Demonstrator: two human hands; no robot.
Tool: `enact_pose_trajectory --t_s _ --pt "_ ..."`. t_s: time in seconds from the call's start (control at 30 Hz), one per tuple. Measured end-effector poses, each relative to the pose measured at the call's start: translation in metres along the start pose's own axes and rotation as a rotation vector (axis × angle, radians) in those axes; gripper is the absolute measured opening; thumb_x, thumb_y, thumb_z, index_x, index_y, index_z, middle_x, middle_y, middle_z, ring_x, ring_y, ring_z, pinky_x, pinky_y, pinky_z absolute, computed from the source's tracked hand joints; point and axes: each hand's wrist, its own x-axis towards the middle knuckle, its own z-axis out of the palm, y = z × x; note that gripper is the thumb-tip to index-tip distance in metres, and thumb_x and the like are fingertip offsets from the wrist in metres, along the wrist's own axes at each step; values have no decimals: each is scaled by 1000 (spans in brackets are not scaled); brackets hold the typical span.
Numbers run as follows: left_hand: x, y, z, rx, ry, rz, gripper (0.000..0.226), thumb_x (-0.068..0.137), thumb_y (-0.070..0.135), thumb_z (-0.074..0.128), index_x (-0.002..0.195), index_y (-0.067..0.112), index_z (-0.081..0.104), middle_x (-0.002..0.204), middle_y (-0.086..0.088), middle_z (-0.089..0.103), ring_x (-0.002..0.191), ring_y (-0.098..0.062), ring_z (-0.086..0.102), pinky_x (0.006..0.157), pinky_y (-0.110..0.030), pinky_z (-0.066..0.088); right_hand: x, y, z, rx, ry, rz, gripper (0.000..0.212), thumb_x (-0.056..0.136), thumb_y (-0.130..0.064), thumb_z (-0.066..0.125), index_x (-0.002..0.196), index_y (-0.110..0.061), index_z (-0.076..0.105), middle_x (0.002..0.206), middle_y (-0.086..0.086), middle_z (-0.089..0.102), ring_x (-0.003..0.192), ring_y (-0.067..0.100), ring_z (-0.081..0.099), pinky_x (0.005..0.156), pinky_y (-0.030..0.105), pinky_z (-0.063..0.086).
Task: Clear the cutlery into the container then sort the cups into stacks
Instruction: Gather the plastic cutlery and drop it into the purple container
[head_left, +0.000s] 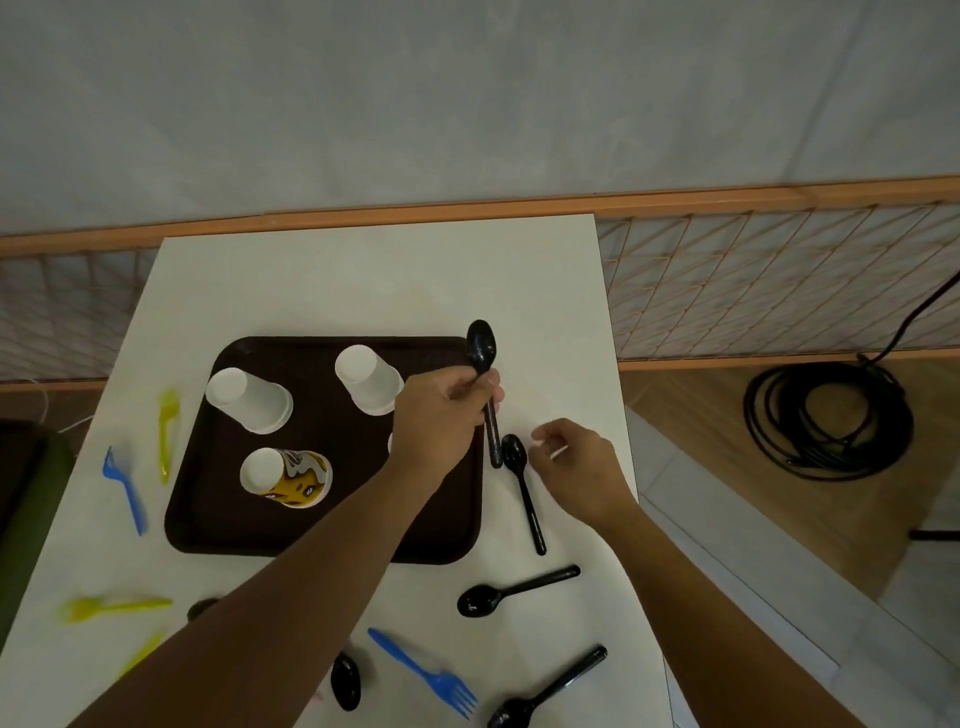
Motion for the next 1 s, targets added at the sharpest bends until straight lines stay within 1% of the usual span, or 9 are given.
enact_pose_trajectory --t_s 0.17,0.37,0.47,0.57,0.67,0.77,0.83,0.9,1.0 --pt "-26 1 1 -121 -12 -84 18 102 20 61 98 7 73 82 -7 76 77 -18 75 81 -38 63 -3 20 32 -491 -67 52 32 96 -37 63 113 -10 59 102 3 57 85 17 52 73 27 43" --pt "-55 1 -4 -162 -24 -129 20 106 25 52 104 10 66 68 0 62 67 -19 65 76 -42 63 -8 22 49 -594 -43 29 17 102 -24 53 111 -12 61 99 3 61 76 16 50 66 28 41" --pt "-69 1 -8 -138 5 -126 19 107 28 49 104 18 65 69 -4 52 63 -16 53 63 -30 57 -5 21 41 -391 6 107 14 99 -25 61 104 -13 64 87 -2 58 72 16 56 61 25 42" --pt "-79 -4 -10 -184 32 -190 23 106 29 50 107 10 63 67 -2 45 57 -10 44 55 -26 44 -13 11 29 -23 116 87 13 94 -27 72 99 -15 70 83 -6 66 72 13 63 62 18 46" --pt "-87 -10 -9 -175 37 -279 34 104 34 54 108 1 62 67 -2 43 55 -9 42 57 -28 41 -38 -8 23 200 148 -7 10 91 -30 75 96 -22 73 81 -8 70 71 16 68 68 31 59" --pt "-97 -14 -7 -152 -16 -297 41 102 43 56 93 3 60 67 -5 43 53 -13 41 56 -31 38 -69 -23 27 308 93 -98 3 91 -25 76 93 -23 74 78 -5 73 66 18 69 66 35 60" --pt "-104 -19 -8 -139 -46 -271 34 101 43 57 86 13 63 61 3 48 55 -11 45 61 -32 39 -89 -30 36 340 62 -153 1 92 -19 74 93 -19 75 79 -5 75 65 15 69 64 32 59" --pt "-112 -26 -12 -94 -40 -234 27 102 37 59 93 14 70 57 15 56 57 -2 53 67 -27 42 -105 -34 46 366 51 -189 4 93 -15 72 94 -16 76 81 -6 76 69 15 71 66 30 59" --pt "-127 -35 -24 -89 -30 -206 22 102 31 59 101 17 76 66 15 66 58 4 59 62 -19 43 -124 -34 59 343 39 -204 6 94 -16 71 97 -18 76 84 -9 76 74 16 73 70 34 60"
